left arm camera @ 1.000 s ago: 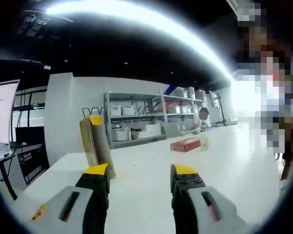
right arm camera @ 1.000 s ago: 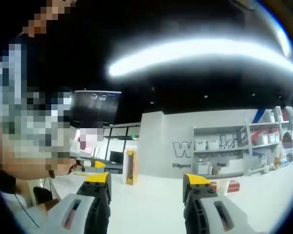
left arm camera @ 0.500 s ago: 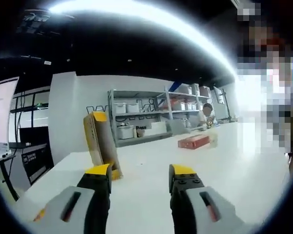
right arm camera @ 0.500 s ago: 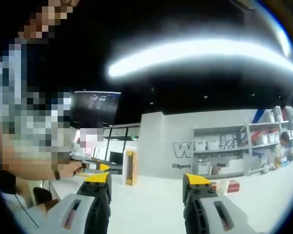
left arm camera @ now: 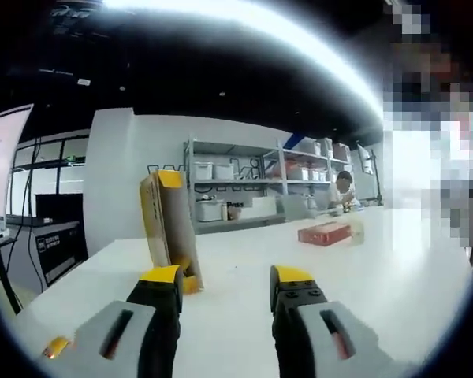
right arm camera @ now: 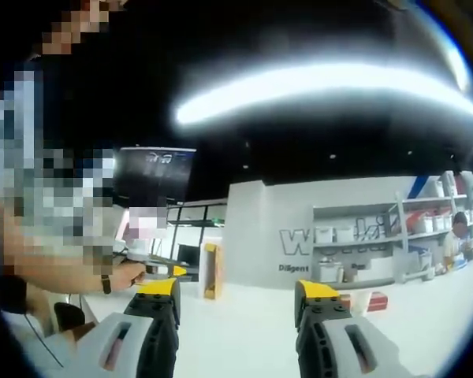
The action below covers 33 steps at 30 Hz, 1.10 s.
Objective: Tear open the coffee pouch, take out the coffee, and pour the coffee from the pouch into the cup
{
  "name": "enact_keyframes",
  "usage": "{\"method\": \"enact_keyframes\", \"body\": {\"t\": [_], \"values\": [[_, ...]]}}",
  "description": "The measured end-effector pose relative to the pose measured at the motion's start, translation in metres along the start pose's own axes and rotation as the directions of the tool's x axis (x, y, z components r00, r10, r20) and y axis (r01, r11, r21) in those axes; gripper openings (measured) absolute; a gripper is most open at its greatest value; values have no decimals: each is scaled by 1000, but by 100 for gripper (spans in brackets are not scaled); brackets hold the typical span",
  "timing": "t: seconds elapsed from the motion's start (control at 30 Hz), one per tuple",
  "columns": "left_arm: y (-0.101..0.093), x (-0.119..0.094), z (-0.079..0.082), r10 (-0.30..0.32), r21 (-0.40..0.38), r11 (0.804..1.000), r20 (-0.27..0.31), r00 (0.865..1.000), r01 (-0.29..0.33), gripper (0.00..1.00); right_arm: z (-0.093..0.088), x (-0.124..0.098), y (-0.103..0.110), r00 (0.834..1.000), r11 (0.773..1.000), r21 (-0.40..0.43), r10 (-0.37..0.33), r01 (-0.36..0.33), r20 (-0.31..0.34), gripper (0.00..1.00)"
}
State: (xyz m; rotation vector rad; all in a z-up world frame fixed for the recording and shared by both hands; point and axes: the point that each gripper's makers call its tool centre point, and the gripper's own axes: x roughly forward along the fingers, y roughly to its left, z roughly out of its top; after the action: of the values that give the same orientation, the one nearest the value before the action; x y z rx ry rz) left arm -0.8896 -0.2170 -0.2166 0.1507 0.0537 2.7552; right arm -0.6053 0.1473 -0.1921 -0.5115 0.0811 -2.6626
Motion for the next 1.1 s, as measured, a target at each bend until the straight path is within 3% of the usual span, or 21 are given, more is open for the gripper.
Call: {"method": "enact_keyframes", "body": {"t": [0.3, 1.1], "values": [[11, 11, -4, 37, 16, 999, -7, 999, -37, 46, 1, 1, 0, 1000, 1000, -2, 0, 0, 4, 59], [49, 57, 6, 113, 51, 992, 12, 994, -113, 46, 2, 6, 2, 1000, 1000, -15, -4, 3, -12, 59]]}}
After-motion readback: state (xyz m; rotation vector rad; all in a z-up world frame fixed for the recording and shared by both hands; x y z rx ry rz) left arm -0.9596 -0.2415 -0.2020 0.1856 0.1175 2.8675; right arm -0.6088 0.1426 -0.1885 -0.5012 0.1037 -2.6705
